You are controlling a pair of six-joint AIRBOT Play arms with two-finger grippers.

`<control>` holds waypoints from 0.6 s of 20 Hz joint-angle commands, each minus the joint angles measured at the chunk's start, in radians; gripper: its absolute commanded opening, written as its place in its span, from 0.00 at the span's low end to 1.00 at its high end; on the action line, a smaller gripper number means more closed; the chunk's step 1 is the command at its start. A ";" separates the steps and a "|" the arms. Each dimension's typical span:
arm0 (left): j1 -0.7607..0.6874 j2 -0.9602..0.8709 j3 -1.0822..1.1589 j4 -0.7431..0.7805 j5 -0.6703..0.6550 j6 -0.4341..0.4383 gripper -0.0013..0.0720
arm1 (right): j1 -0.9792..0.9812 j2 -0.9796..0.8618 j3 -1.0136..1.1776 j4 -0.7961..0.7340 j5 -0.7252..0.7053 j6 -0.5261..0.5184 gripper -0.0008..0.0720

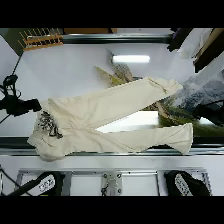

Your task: Fold the clothes and pants, and hang the long-sleeved shirts on hangers.

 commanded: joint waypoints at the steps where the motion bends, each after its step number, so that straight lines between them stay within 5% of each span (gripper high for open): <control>1: 0.074 -0.257 0.163 -0.188 0.037 0.148 0.87 | 0.000 0.001 -0.001 0.014 0.045 0.000 0.91; 6: 0.161 -0.468 0.356 -0.223 0.032 0.399 0.87 | 0.000 0.000 -0.002 0.019 0.080 0.001 0.91; 12: 0.159 -0.593 0.432 -0.286 0.043 0.560 0.87 | 0.000 -0.007 -0.002 0.026 0.121 0.001 0.91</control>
